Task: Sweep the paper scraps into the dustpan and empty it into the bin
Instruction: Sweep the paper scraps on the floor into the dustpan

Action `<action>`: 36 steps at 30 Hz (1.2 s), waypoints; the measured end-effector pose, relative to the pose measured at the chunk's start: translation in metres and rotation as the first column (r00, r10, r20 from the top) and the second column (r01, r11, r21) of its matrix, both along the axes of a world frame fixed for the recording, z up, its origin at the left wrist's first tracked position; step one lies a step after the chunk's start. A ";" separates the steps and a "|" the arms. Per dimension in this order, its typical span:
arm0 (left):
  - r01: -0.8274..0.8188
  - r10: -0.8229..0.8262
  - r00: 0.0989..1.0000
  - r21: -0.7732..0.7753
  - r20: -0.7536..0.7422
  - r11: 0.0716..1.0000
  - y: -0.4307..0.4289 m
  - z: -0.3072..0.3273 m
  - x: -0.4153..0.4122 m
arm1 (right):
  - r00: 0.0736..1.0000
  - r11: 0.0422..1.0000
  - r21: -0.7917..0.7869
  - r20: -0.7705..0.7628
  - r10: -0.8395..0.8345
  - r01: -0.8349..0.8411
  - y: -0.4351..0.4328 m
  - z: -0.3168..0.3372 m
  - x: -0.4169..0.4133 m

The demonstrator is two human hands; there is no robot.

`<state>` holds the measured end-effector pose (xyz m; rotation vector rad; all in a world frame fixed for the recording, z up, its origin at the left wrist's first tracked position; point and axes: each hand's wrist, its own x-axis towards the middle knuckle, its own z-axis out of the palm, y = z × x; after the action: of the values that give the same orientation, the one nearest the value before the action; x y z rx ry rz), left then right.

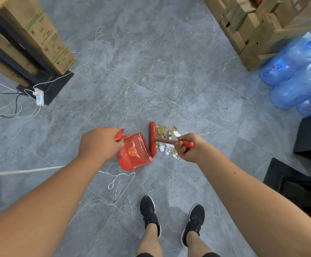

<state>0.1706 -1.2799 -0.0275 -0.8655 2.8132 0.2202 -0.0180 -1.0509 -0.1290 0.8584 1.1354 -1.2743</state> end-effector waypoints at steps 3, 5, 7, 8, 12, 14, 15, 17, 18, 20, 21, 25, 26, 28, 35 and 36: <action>0.031 -0.031 1.000 -0.007 -0.004 0.999 0.016 0.003 -0.016 | 1.000 1.000 -0.016 -0.006 -0.010 0.010 0.021 0.006 -0.006; 0.055 -0.055 0.998 -0.011 -0.017 0.998 0.024 0.003 -0.025 | 1.000 1.000 -0.006 -0.006 -0.026 0.026 0.034 0.011 -0.010; 0.080 -0.080 0.997 -0.019 -0.022 0.997 0.033 0.002 -0.034 | 0.999 0.999 0.010 -0.007 -0.043 0.043 0.047 0.013 -0.014; 0.089 -0.089 0.996 -0.019 -0.018 0.996 0.038 0.002 -0.038 | 0.999 0.999 0.018 -0.009 -0.048 0.048 0.053 0.014 -0.016; 0.111 -0.112 0.994 -0.018 -0.006 0.994 0.057 0.005 -0.051 | 0.999 0.999 0.010 -0.009 -0.053 0.053 0.074 0.020 -0.021; 0.120 -0.120 0.993 -0.019 -0.002 0.993 0.062 0.006 -0.057 | 0.998 0.998 -0.011 -0.020 -0.054 0.054 0.083 0.026 -0.025; 0.125 -0.125 0.992 -0.017 -0.006 0.992 0.064 0.005 -0.059 | 0.998 0.999 -0.016 -0.029 -0.052 0.052 0.088 0.030 -0.028; 0.135 -0.135 0.991 -0.010 -0.005 0.991 0.068 0.005 -0.063 | 0.999 1.000 -0.009 -0.046 -0.027 0.027 0.096 0.039 -0.035; 0.141 -0.141 0.990 -0.011 -0.002 0.990 0.070 0.005 -0.064 | 0.999 1.000 -0.013 -0.049 -0.020 0.020 0.100 0.044 -0.038; 0.156 -0.156 0.988 -0.018 -0.001 0.988 0.072 0.003 -0.065 | 0.999 0.999 -0.032 -0.049 -0.016 0.014 0.104 0.056 -0.044; 0.161 -0.161 0.987 -0.016 -0.004 0.987 0.072 0.002 -0.066 | 0.999 1.000 -0.029 -0.053 -0.002 0.001 0.105 0.061 -0.046; 0.156 -0.156 0.988 0.022 -0.013 0.988 0.072 0.000 -0.068 | 0.996 1.000 -0.004 -0.090 0.012 -0.013 0.100 0.079 -0.050; 0.157 -0.157 0.987 0.030 -0.014 0.987 0.072 0.001 -0.068 | 0.995 1.000 0.003 -0.096 0.004 -0.004 0.096 0.084 -0.049; 0.155 -0.154 0.988 0.042 -0.017 0.987 0.073 0.003 -0.069 | 0.994 1.000 0.030 -0.111 -0.004 0.007 0.090 0.093 -0.048; 0.146 -0.145 0.989 0.039 -0.024 0.988 0.068 0.014 -0.076 | 0.987 0.999 0.038 -0.161 -0.027 0.033 0.073 0.121 -0.042; 0.147 -0.146 0.989 0.037 -0.027 0.988 0.067 0.015 -0.076 | 0.984 0.999 0.046 -0.179 -0.021 0.030 0.072 0.124 -0.042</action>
<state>0.0942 -1.2127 -0.0126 -0.6479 2.8682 0.2643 -0.0599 -0.9788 -0.0050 0.8087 1.3044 -1.3711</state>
